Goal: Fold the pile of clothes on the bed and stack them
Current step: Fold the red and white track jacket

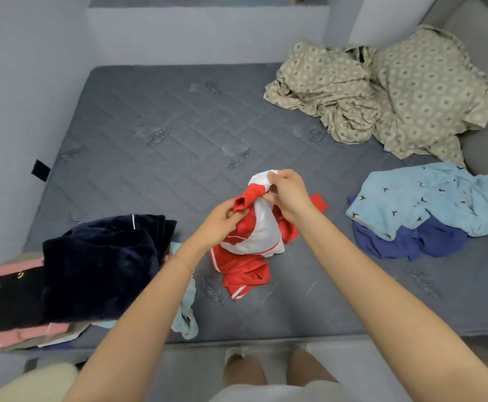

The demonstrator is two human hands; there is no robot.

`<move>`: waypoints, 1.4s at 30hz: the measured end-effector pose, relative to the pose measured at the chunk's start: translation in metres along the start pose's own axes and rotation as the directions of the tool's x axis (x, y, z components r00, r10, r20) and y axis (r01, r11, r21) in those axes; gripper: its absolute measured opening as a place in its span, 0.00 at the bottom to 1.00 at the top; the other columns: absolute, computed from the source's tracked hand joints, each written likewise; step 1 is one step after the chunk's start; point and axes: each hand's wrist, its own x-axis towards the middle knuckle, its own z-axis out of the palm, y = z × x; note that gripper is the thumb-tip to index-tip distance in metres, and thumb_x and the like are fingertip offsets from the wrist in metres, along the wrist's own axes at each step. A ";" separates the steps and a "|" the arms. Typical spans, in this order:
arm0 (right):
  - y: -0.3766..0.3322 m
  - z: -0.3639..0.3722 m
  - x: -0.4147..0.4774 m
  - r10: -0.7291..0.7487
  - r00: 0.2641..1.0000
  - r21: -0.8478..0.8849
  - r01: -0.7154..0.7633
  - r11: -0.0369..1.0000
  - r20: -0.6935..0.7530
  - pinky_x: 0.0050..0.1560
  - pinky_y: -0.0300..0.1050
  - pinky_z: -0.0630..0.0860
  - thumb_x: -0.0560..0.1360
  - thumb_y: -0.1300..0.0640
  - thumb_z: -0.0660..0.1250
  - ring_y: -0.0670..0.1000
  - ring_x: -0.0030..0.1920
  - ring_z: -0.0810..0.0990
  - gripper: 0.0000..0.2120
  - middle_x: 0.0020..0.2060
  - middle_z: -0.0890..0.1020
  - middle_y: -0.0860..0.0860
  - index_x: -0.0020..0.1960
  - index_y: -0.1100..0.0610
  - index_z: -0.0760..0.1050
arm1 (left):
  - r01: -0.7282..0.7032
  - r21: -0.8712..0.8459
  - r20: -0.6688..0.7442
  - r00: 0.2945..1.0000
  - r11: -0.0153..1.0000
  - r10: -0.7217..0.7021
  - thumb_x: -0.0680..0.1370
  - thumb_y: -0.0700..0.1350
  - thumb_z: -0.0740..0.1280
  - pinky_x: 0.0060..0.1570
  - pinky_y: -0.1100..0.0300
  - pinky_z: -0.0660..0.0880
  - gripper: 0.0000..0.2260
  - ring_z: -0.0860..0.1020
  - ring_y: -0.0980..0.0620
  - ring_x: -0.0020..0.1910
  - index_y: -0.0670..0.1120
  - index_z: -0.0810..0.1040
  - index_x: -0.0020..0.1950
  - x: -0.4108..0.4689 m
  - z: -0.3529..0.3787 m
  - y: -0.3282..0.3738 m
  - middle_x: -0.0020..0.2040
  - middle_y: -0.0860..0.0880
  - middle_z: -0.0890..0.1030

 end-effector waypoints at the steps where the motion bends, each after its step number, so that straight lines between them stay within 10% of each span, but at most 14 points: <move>1: 0.005 0.006 0.001 0.005 1.000 -0.038 -0.006 0.999 -0.014 0.37 0.39 0.79 0.80 0.68 0.58 0.49 0.39 0.77 0.10 0.37 0.77 0.55 0.41 0.62 0.72 | 0.001 0.035 0.022 1.000 0.999 -0.002 0.81 0.36 0.62 0.45 0.64 0.71 0.05 0.72 0.60 0.39 0.44 0.76 0.52 0.000 -0.012 -0.004 0.42 0.50 0.75; 10: 0.076 -0.008 -0.004 0.181 0.983 -0.496 -0.175 0.850 -0.037 0.29 0.40 0.72 0.77 0.66 0.65 0.51 0.31 0.74 0.17 0.30 0.72 0.55 0.33 0.55 0.63 | 0.100 0.453 0.405 0.862 0.886 -0.304 0.75 0.41 0.73 0.44 0.58 0.68 0.08 0.71 0.53 0.37 0.39 0.77 0.40 0.000 -0.036 -0.053 0.36 0.49 0.74; 13: 0.107 -0.028 -0.002 0.291 0.956 -0.683 -0.225 0.695 -0.019 0.31 0.41 0.65 0.75 0.64 0.65 0.50 0.30 0.71 0.20 0.23 0.71 0.47 0.27 0.53 0.66 | 0.162 0.534 0.468 0.761 0.830 -0.449 0.74 0.46 0.74 0.47 0.67 0.73 0.09 0.78 0.55 0.44 0.48 0.79 0.53 -0.007 -0.021 -0.079 0.47 0.50 0.81; 15: 0.125 -0.043 0.000 0.268 0.962 -0.707 -0.230 0.669 -0.060 0.35 0.43 0.64 0.75 0.63 0.66 0.50 0.32 0.70 0.17 0.25 0.72 0.45 0.28 0.53 0.71 | 0.175 0.538 0.405 0.804 0.824 -0.435 0.75 0.46 0.73 0.55 0.66 0.74 0.17 0.78 0.54 0.54 0.47 0.77 0.62 -0.005 -0.013 -0.097 0.57 0.48 0.80; 17: 0.140 -0.058 0.004 0.214 0.971 -0.688 -0.225 0.690 -0.103 0.48 0.44 0.68 0.75 0.60 0.69 0.53 0.48 0.76 0.05 0.45 0.79 0.51 0.50 0.59 0.78 | 0.183 0.545 0.288 0.876 0.818 -0.387 0.76 0.50 0.71 0.63 0.57 0.72 0.19 0.76 0.51 0.62 0.47 0.75 0.66 0.005 -0.003 -0.110 0.64 0.48 0.77; 20: 0.156 -0.080 0.016 0.110 0.989 -0.777 -0.144 0.612 -0.097 0.62 0.42 0.60 0.75 0.57 0.71 0.56 0.67 0.71 0.23 0.65 0.76 0.56 0.68 0.60 0.71 | 0.257 0.507 0.105 0.929 0.822 -0.356 0.77 0.53 0.68 0.62 0.57 0.71 0.20 0.75 0.50 0.64 0.49 0.73 0.68 0.024 0.010 -0.130 0.67 0.50 0.75; 30: 0.230 -0.137 0.090 0.155 0.988 -0.858 -0.093 0.505 -0.016 0.70 0.47 0.56 0.74 0.51 0.71 0.58 0.72 0.61 0.35 0.71 0.67 0.56 0.76 0.53 0.60 | 0.519 0.487 -0.078 0.827 0.703 -0.556 0.79 0.54 0.66 0.70 0.51 0.62 0.33 0.63 0.43 0.74 0.45 0.54 0.78 0.073 0.083 -0.236 0.77 0.44 0.62; 42: 0.286 -0.156 0.173 0.159 0.985 -0.871 -0.021 0.491 0.066 0.75 0.53 0.54 0.72 0.51 0.74 0.57 0.77 0.54 0.42 0.77 0.58 0.56 0.79 0.53 0.54 | 0.435 0.558 -0.348 0.896 0.707 -0.276 0.80 0.50 0.65 0.58 0.49 0.72 0.19 0.76 0.42 0.58 0.41 0.73 0.67 0.140 0.104 -0.274 0.60 0.42 0.79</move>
